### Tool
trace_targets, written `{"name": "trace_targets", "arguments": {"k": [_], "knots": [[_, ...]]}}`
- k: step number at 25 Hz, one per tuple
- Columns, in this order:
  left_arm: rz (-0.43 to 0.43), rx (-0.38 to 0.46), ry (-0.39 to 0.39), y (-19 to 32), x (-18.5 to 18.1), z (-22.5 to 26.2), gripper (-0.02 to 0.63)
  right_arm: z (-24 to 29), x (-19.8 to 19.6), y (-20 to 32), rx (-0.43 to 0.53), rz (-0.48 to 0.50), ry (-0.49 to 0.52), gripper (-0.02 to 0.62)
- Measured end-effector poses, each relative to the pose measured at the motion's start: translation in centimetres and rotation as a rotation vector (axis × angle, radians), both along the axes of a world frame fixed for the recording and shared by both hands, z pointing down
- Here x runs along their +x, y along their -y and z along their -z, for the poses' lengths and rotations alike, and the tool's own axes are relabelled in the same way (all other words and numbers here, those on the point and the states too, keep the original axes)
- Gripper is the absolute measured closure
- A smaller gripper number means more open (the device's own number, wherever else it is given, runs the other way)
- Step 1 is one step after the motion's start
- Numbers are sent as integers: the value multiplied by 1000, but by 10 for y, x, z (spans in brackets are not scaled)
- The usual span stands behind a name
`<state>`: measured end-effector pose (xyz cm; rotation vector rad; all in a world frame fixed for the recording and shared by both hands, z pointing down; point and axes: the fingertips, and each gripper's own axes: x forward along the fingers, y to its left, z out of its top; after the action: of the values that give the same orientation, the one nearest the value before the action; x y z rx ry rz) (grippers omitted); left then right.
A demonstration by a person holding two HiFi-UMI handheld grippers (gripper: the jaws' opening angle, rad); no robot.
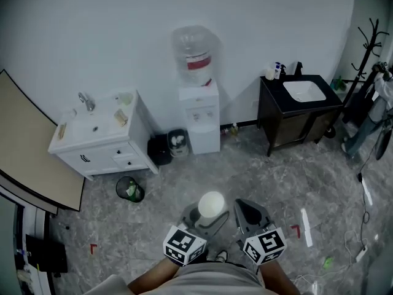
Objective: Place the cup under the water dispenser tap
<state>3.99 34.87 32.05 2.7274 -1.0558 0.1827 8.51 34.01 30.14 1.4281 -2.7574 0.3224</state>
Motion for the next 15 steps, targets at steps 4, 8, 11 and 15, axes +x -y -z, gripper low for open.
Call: {"name": "trace_targets", "arguments": {"k": [4, 8, 11, 15], "knots": [[-5, -7, 2, 28, -6, -8, 342, -8, -6, 27, -18, -3, -2, 578], [-3, -7, 14, 76, -19, -20, 341, -17, -17, 71, -41, -15, -2, 579], [-10, -4, 12, 125, -37, -29, 341, -22, -33, 118, -41, -30, -4, 578], [-41, -16, -11, 191, -59, -38, 342, -24, -53, 182, -40, -73, 10, 580]]}}
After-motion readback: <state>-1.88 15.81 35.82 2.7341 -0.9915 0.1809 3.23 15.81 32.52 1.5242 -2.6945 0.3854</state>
